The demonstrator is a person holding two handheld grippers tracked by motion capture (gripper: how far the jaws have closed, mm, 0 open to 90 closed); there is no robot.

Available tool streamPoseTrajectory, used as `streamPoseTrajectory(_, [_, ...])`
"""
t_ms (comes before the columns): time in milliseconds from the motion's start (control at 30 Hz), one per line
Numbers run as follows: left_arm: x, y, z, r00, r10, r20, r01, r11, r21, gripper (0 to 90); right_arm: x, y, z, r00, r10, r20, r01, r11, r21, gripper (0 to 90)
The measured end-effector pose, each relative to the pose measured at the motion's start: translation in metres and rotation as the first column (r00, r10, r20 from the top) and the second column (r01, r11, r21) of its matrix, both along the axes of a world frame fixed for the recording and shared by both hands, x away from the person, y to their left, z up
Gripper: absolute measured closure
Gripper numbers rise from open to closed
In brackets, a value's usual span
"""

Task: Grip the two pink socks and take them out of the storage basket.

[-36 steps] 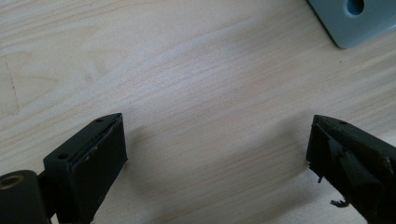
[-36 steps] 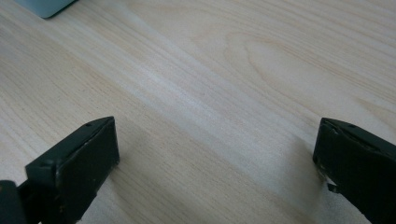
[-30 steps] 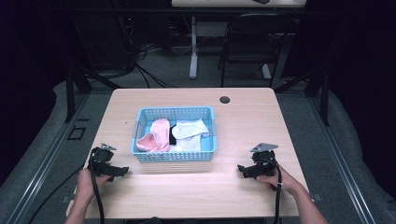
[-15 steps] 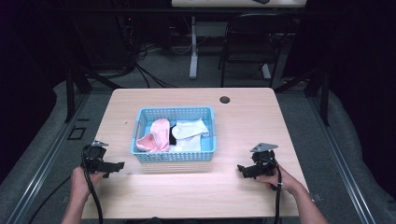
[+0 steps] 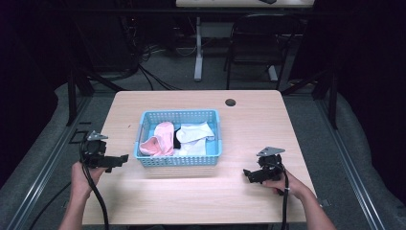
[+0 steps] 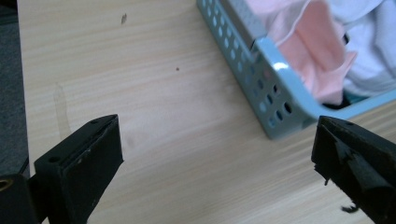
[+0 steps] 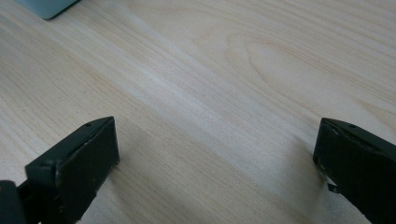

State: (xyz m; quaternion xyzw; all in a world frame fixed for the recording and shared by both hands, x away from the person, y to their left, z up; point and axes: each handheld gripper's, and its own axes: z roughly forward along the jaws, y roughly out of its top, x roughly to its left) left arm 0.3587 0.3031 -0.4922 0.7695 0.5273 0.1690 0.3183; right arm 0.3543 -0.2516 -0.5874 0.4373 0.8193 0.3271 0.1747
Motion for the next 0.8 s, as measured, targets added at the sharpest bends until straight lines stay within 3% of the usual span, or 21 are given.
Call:
streamPoseTrajectory(233, [0.010,-0.015,0.022,0.9982,-0.046,0.038,0.047,0.9989,-0.010,0.3,0.000,0.000,0.000,1.0000,0.001,0.000,-0.001,1.0000,0.001,0.0])
streamPoseTrajectory(567, [0.029,-0.049,0.039,0.9896,-0.140,0.032,0.139,0.9898,0.030,0.3,0.000,0.000,0.000,1.0000,0.000,-0.004,0.000,1.0000,0.000,0.0])
streamPoseTrajectory(667, [0.037,-0.061,0.041,0.9829,-0.184,-0.001,0.184,0.9807,0.068,0.3,0.000,0.000,0.000,1.0000,-0.001,-0.003,0.001,1.0000,0.000,0.0])
streamPoseTrajectory(700, [0.037,-0.061,0.041,0.9829,-0.184,-0.001,0.184,0.9807,0.068,0.3,0.000,0.000,0.000,1.0000,-0.001,-0.003,0.001,1.0000,0.000,0.0])
streamPoseTrajectory(800, [0.046,-0.074,0.041,0.9732,-0.228,-0.030,0.230,0.9699,0.081,0.9,-0.001,0.000,0.000,1.0000,-0.001,-0.003,0.001,1.0000,0.001,0.0])
